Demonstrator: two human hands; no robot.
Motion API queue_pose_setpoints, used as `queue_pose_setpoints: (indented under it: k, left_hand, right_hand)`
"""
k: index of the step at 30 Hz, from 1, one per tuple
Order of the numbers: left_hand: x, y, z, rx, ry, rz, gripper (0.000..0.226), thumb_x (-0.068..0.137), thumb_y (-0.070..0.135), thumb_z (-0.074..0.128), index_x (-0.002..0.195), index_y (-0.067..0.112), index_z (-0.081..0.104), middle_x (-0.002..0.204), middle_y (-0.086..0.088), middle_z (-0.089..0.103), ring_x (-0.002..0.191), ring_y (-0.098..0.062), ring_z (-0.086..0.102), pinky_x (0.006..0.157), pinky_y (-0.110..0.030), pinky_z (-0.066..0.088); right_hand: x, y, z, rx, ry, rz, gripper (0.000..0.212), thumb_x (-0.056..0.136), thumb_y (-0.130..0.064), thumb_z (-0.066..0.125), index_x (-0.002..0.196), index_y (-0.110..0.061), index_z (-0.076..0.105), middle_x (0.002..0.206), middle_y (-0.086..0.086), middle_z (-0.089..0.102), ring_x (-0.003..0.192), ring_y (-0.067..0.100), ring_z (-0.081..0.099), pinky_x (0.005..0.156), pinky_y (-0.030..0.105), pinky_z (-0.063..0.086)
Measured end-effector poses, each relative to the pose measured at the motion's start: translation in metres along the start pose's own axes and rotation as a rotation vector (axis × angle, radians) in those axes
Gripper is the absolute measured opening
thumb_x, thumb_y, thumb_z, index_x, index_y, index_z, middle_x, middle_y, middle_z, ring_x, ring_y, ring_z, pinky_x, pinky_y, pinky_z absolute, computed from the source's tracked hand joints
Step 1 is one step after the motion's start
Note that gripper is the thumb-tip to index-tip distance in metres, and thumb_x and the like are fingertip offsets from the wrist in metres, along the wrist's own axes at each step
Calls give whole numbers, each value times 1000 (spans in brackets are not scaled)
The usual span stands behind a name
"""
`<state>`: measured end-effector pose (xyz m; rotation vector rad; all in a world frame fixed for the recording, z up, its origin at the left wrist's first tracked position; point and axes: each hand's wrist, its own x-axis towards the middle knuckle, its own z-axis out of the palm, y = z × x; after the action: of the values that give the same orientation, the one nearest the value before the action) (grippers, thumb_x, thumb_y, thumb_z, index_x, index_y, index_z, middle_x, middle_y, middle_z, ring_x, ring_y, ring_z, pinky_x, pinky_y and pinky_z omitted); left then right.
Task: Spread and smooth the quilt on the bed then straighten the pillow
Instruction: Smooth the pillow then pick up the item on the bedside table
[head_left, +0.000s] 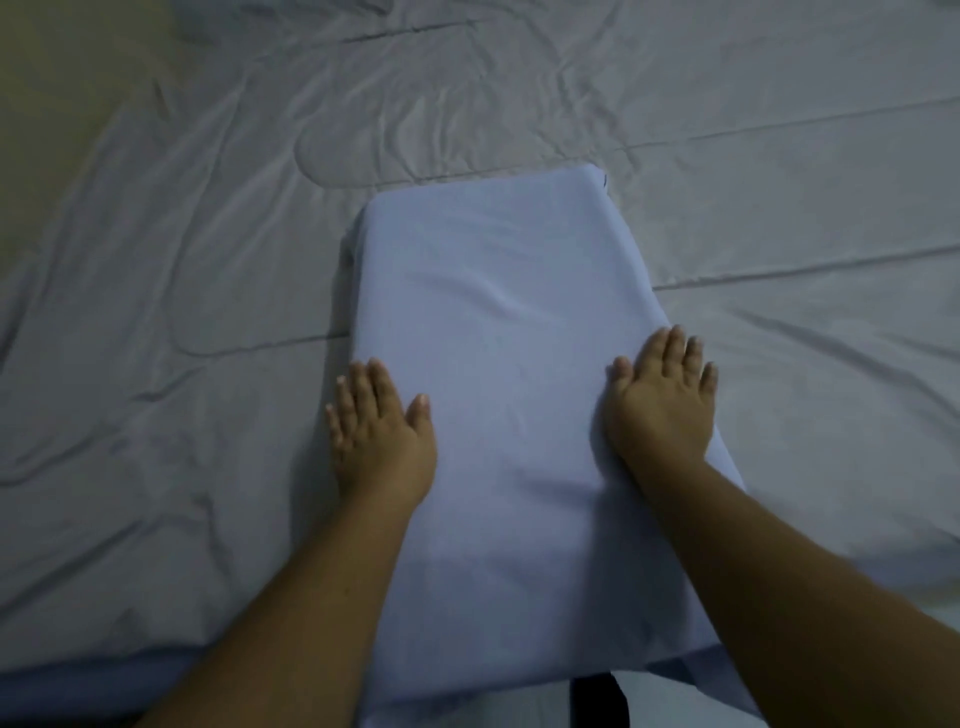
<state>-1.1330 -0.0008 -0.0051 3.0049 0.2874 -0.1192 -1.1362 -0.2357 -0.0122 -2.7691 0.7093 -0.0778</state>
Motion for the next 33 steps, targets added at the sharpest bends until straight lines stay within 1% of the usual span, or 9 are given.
queue_pose_setpoints:
  k: [2,4,7,9,15,23,29,31,33]
  left_hand:
    - [-11,11,-5,10,62,118,69,96,48,11,151,10,-3,161,-6,-9,149,-23,-8,118,-39,-8]
    - [-20,19,-3,5,36,238,70,95,51,7,151,12,-5,160,-4,-12,149,-20,-9,118,-37,-9]
    - [-28,22,5,45,-70,217,67,99,48,15,151,14,-9,160,-3,-15,148,-18,-12,121,-38,-8]
    - [-23,28,1,11,-30,226,67,99,47,16,151,15,-11,159,-2,-18,148,-18,-14,120,-37,-9]
    - [6,52,6,55,-64,251,66,99,49,12,151,15,-10,160,-2,-16,148,-18,-13,121,-38,-8]
    - [100,95,12,100,-72,433,55,100,44,14,152,31,1,161,8,-7,149,-15,-6,119,-39,-6]
    - [165,60,-4,44,-11,79,60,100,46,18,153,22,6,162,2,-1,149,-21,1,120,-41,3]
    - [158,50,-7,-94,-14,-51,61,100,46,23,153,18,8,162,-2,4,147,-27,13,118,-41,14]
    - [146,42,-9,-252,-33,-276,64,98,49,25,148,9,22,155,-16,24,136,-36,34,109,-46,30]
  right_hand:
    - [-9,-10,-8,52,23,-65,62,100,-36,29,149,-4,9,158,13,8,146,27,4,118,40,-1]
    - [-22,-17,-5,27,-14,-192,62,100,-38,27,149,-7,6,159,9,3,147,23,0,117,36,-5]
    - [-34,-13,5,-25,-91,-261,62,100,-42,20,150,-11,2,160,5,-1,146,18,-5,118,35,-7]
    - [-28,-14,5,15,-49,-267,61,100,-41,20,150,-12,-1,159,1,-5,146,17,-8,117,32,-10]
    - [2,-32,14,29,-101,-361,61,100,-41,21,150,-11,1,159,3,-3,146,17,-6,118,33,-7]
    - [88,-76,32,-19,-162,-522,57,101,-37,21,150,-10,9,159,7,5,147,20,1,117,36,-4]
    - [158,-64,30,-10,-125,-272,60,100,-40,22,150,-10,9,160,7,5,146,23,1,118,40,-2]
    - [157,-56,27,8,-134,-189,59,99,-39,23,150,-12,8,160,6,5,145,28,7,116,46,9]
    - [151,-50,22,49,-147,-54,58,99,-39,26,150,-15,10,157,13,15,135,39,28,107,50,27]
